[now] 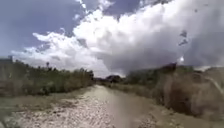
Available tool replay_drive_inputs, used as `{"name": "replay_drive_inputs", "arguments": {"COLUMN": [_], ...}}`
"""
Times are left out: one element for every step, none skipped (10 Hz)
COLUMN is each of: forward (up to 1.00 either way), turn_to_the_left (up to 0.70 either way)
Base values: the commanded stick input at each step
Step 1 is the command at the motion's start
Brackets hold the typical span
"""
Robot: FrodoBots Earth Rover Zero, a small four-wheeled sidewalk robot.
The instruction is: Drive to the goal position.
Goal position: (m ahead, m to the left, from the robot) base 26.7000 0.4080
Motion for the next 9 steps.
{"name": "replay_drive_inputs", "arguments": {"forward": [0.84,0.84,0.85,0.84,0.85,0.85,0.84,0.84,0.84], "turn_to_the_left": [0.0,0.0,0.0,0.0,0.0,0.0,0.0,0.0,0.0]}}
